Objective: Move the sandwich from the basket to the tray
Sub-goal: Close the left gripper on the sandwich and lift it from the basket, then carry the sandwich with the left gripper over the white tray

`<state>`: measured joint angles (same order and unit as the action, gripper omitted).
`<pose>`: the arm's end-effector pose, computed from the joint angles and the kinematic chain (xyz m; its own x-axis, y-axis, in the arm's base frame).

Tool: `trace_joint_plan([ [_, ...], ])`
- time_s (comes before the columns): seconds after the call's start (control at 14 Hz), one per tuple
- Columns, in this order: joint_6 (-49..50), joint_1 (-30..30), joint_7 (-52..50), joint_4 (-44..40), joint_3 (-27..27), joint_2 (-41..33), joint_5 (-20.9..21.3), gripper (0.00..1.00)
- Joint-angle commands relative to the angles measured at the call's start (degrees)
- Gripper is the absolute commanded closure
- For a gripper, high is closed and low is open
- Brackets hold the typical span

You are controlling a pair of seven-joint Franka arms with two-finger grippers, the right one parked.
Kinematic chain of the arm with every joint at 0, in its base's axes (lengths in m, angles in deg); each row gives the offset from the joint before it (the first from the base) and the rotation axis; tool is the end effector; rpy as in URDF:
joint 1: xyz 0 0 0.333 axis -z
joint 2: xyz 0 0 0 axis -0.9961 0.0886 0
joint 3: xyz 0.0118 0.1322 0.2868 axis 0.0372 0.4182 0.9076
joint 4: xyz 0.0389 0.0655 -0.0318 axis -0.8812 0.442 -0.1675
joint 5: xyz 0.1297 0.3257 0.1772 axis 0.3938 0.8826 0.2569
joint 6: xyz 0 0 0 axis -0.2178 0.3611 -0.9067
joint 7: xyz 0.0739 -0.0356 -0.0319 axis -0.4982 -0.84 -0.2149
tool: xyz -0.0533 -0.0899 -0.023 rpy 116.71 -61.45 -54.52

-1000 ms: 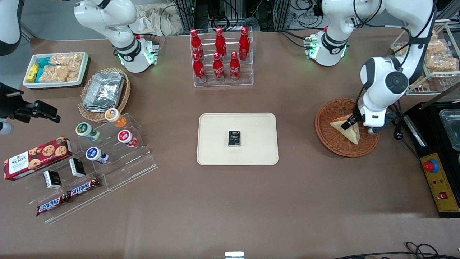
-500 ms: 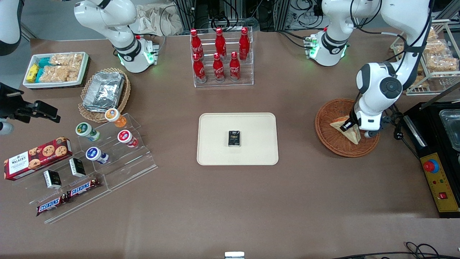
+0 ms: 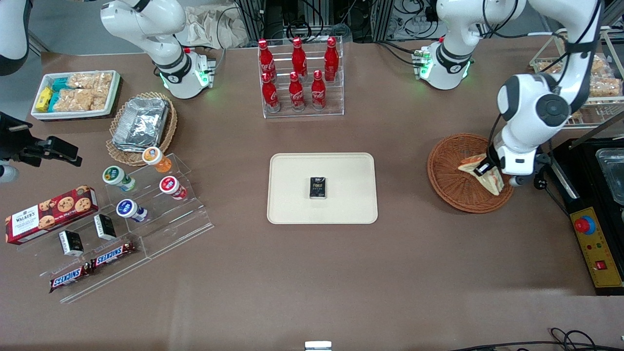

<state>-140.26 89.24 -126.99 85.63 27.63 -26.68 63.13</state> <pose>0.4833 -0.0009 0.3239 0.7822 0.6230 -0.0057 0.6218 -0.7812 -0.0563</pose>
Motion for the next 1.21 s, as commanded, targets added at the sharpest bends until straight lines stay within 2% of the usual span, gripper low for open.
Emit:
trace_joint_plan([
  [0.0, 14.8, -0.5, 4.2, -11.3, -0.2, -0.9, 0.8, 1.00],
  [0.29, 32.3, -0.3, 12.5, -27.3, -0.4, 0.7, -0.3, 1.00],
  [0.57, 36.6, 0.1, 16.9, -35.6, -4.4, 1.1, -1.1, 1.00],
  [0.79, 43.4, 0.6, 20.9, -44.2, -7.3, 4.7, -2.2, 1.00],
  [1.14, 45.6, 0.9, 21.0, -45.2, -16.8, 6.7, -2.2, 1.00],
])
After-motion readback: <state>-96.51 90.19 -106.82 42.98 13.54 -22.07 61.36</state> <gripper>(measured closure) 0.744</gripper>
